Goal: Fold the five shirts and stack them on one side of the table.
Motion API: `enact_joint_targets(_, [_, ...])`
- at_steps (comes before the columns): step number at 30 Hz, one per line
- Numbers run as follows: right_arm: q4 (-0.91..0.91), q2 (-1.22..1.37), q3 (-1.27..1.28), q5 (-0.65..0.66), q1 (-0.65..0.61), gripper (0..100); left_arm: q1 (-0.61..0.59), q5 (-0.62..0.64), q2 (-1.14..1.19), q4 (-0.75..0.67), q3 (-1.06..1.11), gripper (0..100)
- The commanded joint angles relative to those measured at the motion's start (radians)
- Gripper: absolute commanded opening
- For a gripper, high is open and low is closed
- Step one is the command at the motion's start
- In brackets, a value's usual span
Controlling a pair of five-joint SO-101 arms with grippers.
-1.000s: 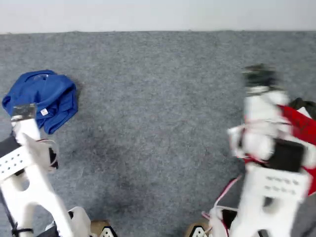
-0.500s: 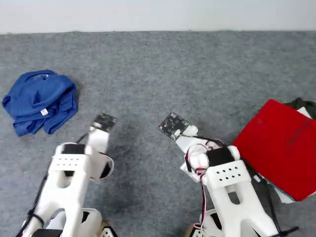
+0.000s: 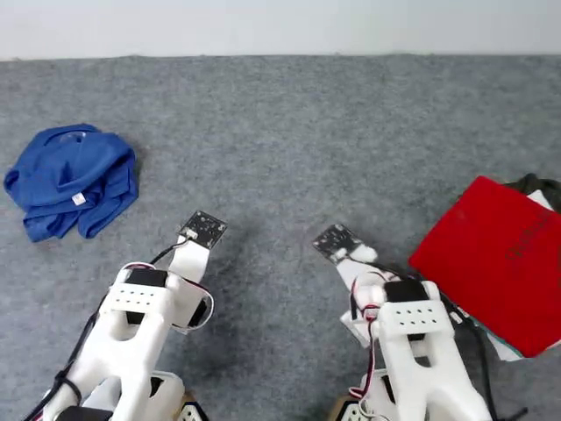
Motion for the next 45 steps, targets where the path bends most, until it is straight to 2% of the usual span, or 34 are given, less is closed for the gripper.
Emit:
enact_joint_targets(1, [-0.012,-0.015,0.052,0.011,0.081,21.3,0.054,-0.011,-0.014,-0.015,0.001,7])
enact_joint_targets(4, [-0.015,-0.016,0.064,0.011,0.185,21.3,0.081,-0.012,-0.014,-0.025,0.012,7])
enact_joint_targets(7, [-0.018,-0.016,0.066,0.011,0.302,21.3,0.084,-0.009,-0.018,-0.107,0.073,7])
enact_joint_targets(9, [-0.015,-0.016,0.066,0.011,0.374,21.3,0.084,-0.012,-0.014,-0.095,0.065,7])
enact_joint_targets(15, [-0.012,-0.016,0.066,0.012,0.495,21.3,0.083,-0.012,-0.014,-0.095,0.065,7])
enact_joint_targets(39, [-0.018,-0.016,0.075,0.017,0.49,21.4,0.083,-0.012,-0.014,-0.095,0.065,7])
enact_joint_targets(45, [-0.05,-0.016,0.11,0.014,0.401,21.4,0.083,-0.012,-0.014,-0.095,0.065,7])
